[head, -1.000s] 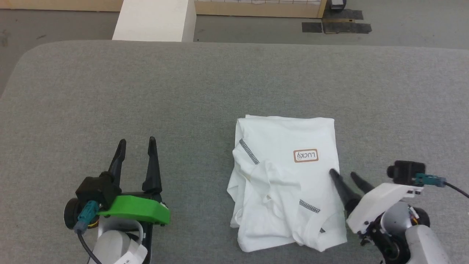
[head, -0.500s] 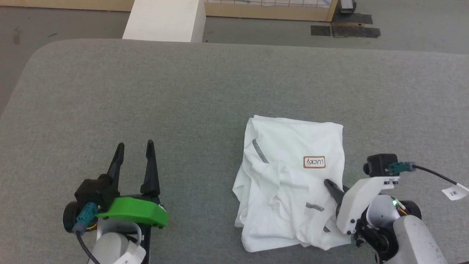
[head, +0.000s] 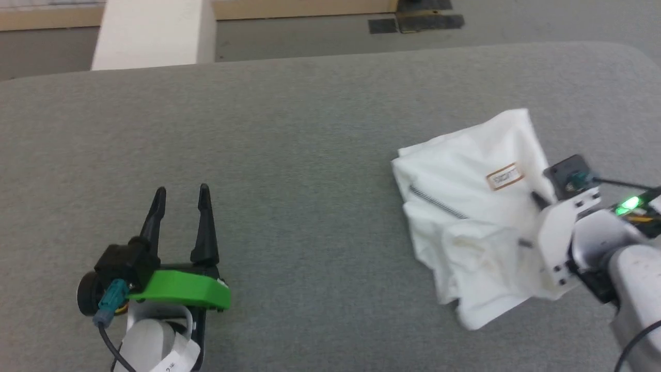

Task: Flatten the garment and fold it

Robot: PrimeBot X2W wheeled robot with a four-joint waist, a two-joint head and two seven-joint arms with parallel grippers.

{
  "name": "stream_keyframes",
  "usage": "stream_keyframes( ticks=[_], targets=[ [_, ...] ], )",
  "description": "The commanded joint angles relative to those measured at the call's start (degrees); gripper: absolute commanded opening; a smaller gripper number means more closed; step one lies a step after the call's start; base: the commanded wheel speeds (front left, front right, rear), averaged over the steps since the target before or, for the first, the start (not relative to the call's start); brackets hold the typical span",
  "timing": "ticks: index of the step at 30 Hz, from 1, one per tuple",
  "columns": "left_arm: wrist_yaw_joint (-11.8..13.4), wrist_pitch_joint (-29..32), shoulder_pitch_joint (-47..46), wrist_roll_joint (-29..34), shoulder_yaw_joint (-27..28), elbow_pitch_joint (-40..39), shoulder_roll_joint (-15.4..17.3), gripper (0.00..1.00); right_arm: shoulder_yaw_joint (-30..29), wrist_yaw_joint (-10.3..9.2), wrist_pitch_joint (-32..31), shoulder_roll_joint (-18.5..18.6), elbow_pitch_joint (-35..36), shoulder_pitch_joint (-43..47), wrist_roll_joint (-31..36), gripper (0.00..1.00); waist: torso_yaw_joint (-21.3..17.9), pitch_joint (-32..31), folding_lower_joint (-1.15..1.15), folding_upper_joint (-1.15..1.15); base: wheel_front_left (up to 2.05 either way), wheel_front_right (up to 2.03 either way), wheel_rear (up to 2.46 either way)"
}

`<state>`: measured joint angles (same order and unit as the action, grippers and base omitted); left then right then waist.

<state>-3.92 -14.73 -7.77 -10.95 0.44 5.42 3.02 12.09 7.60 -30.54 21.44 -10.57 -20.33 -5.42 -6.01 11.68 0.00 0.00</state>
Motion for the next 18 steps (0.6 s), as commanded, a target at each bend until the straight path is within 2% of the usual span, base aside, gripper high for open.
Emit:
stream_keyframes(
  ticks=[1, 7, 14, 16, 18],
  targets=[
    [-0.3, -0.3, -1.6, 1.2, -0.1, -0.4, 0.0, 1.0, 0.1, -0.11, 1.1, 2.0, -0.7, -2.0, 0.2, 0.0, -5.4, 3.8, 0.0, 0.0, 0.0, 0.0, 0.0],
    [-0.8, -0.3, -4.7, 2.7, -0.3, -1.8, 1.3, 1.0, -0.3, -0.11, 6.7, 8.3, -6.5, -7.6, 0.5, 0.0, -10.5, 9.2, 0.0, 0.0, 0.0, 0.0, 0.0],
    [-1.1, 0.3, -8.6, 4.0, -0.8, -2.8, 3.8, 1.0, -4.3, -0.11, 14.0, 10.9, -17.5, -14.3, 3.6, 0.0, -12.6, 14.7, 0.0, 0.0, 0.0, 0.0, 0.0],
    [-1.2, 1.1, -10.2, 4.5, -1.3, -3.7, 4.8, 1.0, -8.8, -0.11, 18.0, 10.8, -24.0, -18.3, 6.9, 0.0, -12.4, 16.8, 0.0, 0.0, 0.0, 0.0, 0.0],
    [-1.3, 1.6, -10.7, 4.6, -1.4, -4.0, 5.3, 1.0, -11.0, -0.11, 20.2, 10.2, -26.8, -20.1, 8.9, 0.0, -12.1, 17.6, 0.0, 0.0, 0.0, 0.0, 0.0]
  ],
)
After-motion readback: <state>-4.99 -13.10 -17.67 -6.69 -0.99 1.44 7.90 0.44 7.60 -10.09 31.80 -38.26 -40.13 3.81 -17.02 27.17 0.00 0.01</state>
